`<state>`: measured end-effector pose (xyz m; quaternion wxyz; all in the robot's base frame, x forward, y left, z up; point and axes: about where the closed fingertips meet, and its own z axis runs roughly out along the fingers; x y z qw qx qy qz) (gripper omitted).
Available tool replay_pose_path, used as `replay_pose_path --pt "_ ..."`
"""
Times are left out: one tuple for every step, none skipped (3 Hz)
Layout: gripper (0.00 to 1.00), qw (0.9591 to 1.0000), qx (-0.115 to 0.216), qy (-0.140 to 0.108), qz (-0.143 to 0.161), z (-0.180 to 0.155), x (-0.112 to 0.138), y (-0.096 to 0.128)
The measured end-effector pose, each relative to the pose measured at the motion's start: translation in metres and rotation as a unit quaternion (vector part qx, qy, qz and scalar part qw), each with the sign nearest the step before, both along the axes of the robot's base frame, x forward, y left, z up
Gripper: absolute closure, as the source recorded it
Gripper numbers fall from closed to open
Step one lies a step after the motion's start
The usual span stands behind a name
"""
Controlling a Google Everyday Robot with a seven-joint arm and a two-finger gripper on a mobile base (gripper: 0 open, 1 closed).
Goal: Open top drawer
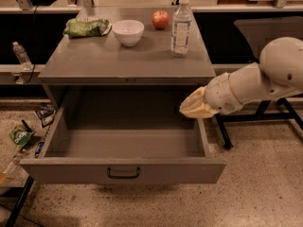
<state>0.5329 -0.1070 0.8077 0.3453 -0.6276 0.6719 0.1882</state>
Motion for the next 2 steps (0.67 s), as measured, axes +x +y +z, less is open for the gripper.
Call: replay_pose_path --pt "1.0 0.9979 0.045 -0.043 -0.015 0.0454 0.0071 -0.0101" --pt "0.83 0.9975 0.051 -0.046 -0.015 0.0504 0.0075 -0.0093"
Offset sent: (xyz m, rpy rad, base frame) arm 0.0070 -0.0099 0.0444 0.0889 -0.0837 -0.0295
